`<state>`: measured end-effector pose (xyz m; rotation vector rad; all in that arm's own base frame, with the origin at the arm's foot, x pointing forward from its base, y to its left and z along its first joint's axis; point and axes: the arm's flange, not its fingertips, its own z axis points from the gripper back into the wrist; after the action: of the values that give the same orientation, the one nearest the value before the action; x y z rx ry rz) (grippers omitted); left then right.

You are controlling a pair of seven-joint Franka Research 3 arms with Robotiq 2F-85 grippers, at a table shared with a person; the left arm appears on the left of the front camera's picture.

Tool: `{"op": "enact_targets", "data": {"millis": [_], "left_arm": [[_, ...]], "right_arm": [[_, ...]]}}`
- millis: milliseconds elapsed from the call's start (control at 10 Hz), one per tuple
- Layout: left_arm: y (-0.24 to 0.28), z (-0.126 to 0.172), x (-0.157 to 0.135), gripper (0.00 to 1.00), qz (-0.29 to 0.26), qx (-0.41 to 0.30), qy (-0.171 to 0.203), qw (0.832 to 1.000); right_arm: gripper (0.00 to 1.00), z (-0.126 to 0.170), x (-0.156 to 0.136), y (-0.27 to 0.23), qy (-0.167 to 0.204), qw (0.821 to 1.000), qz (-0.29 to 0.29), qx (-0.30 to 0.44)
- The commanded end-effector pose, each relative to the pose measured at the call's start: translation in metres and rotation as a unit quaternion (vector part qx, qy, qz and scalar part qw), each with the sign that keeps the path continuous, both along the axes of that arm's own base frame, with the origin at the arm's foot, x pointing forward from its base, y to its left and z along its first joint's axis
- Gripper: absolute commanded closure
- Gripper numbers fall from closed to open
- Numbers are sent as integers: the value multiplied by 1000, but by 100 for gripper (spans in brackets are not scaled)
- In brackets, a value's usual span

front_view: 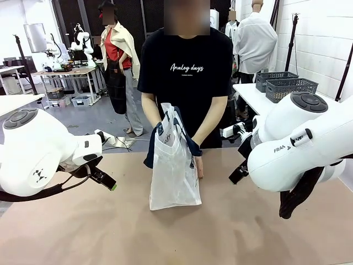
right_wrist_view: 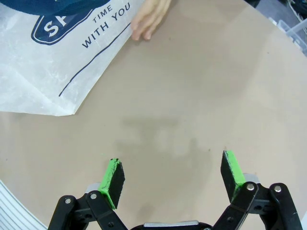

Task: Transfer purchased items from the store into the shopping bag.
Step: Open the Reusable shopping bag in the center of the table.

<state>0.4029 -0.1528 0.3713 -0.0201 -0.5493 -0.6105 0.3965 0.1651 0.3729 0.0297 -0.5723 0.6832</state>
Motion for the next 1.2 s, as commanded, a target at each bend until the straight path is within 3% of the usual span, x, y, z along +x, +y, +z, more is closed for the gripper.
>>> {"op": "enact_targets", "data": {"millis": [0, 700, 900, 1100], "left_arm": [[1, 0, 1, 0, 2, -1, 0, 1000], [0, 0, 0, 0, 0, 0, 0, 1000], [-13, 27, -8, 0, -40, -32, 18, 999], [-25, 57, -6, 0, -16, -31, 38, 999]], "right_arm": [[0, 0, 0, 1, 0, 1000, 1, -1], [0, 0, 0, 0, 0, 1000, 0, 0], [0, 11, 3, 17, 28, 999, -19, 35], [0, 35, 10, 38, 36, 997, -59, 38]]}}
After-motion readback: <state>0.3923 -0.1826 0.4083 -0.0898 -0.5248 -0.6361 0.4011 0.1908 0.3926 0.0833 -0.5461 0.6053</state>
